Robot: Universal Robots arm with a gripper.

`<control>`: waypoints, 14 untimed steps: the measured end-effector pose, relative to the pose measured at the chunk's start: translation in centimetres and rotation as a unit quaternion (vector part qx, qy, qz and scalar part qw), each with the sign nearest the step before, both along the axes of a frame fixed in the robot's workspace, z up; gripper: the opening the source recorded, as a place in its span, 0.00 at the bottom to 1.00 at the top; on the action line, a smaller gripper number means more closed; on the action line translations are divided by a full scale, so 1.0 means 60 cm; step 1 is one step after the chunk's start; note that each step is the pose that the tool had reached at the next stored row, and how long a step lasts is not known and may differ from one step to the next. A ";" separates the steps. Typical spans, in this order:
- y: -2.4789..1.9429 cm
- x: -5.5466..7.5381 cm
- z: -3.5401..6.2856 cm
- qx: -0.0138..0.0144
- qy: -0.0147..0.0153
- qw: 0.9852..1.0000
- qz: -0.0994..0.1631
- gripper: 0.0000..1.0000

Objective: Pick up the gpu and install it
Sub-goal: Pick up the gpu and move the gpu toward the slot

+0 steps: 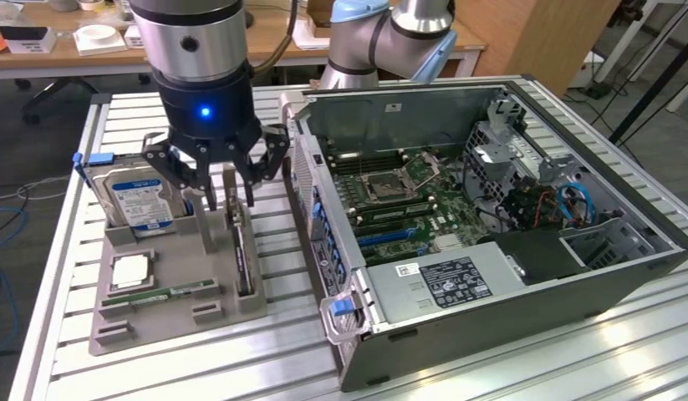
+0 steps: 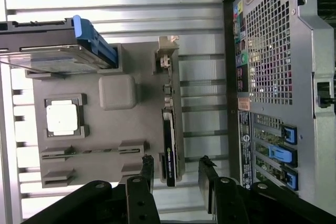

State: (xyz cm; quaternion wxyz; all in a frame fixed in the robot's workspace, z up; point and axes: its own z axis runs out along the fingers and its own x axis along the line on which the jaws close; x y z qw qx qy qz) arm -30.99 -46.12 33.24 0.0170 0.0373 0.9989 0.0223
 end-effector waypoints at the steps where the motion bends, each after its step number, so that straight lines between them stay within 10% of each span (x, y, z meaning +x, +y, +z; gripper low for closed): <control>1: 0.0000 0.000 -0.001 0.000 0.000 1.000 0.000 0.47; 14: 0.0000 0.000 -0.016 0.000 0.000 1.000 0.000 0.47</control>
